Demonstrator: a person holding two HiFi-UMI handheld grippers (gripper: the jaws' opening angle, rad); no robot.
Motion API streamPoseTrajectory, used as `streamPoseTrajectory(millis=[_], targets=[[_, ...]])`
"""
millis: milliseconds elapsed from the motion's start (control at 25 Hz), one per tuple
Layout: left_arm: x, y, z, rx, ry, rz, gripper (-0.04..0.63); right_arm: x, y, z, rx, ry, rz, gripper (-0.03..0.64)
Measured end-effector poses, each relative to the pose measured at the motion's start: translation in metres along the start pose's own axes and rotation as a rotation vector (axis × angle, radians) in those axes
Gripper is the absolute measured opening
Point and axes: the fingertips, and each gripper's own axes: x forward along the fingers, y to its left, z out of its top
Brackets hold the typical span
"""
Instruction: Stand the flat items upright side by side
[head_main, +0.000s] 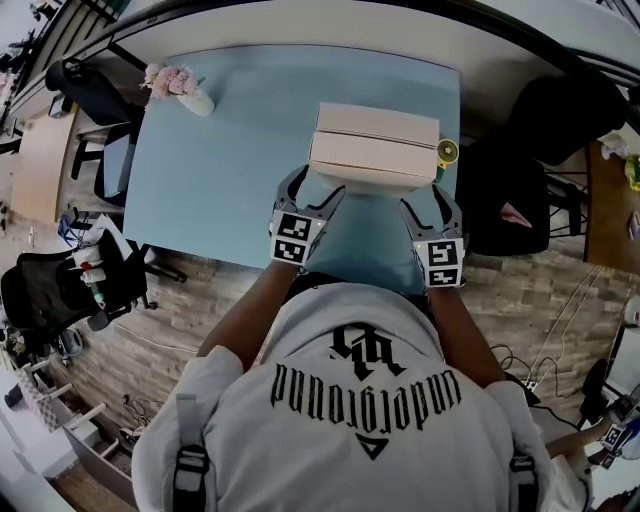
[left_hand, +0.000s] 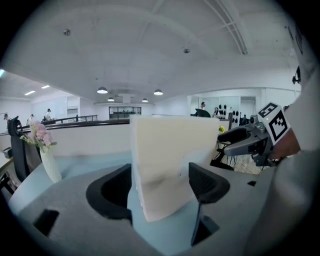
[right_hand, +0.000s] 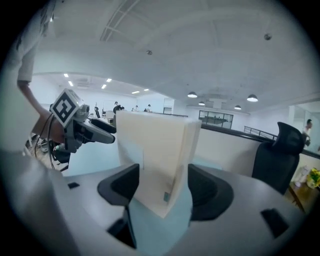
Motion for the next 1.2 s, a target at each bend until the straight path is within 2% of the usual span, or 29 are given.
streamPoseTrajectory(millis=[160, 280, 480, 720, 800, 840, 960, 1200], targets=[[-0.034, -0.009, 0.036, 0.017, -0.087, 0.034, 0.362, -0.041, 0.005, 0.046, -0.01, -0.106, 0.024, 0.297], [-0.055, -0.02, 0.065, 0.04, -0.176, 0.047, 0.35, -0.06, 0.004, 0.064, -0.031, -0.171, 0.029, 0.282], [-0.078, -0.042, 0.072, 0.058, -0.216, 0.046, 0.311, -0.084, 0.009, 0.072, -0.04, -0.226, 0.056, 0.237], [-0.115, -0.053, 0.081, 0.101, -0.258, 0.041, 0.118, -0.114, 0.023, 0.088, -0.062, -0.31, 0.108, 0.124], [-0.125, -0.052, 0.078, 0.091, -0.242, 0.025, 0.02, -0.123, 0.031, 0.089, -0.079, -0.326, 0.105, 0.084], [-0.131, -0.052, 0.076, 0.087, -0.232, 0.014, -0.002, -0.128, 0.036, 0.09, -0.088, -0.328, 0.098, 0.063], [-0.151, -0.054, 0.078, 0.117, -0.246, -0.02, -0.002, -0.144, 0.056, 0.091, -0.105, -0.298, 0.087, 0.005], [-0.211, -0.054, 0.077, 0.158, -0.32, -0.097, -0.002, -0.175, 0.115, 0.096, -0.121, -0.287, 0.083, 0.006]])
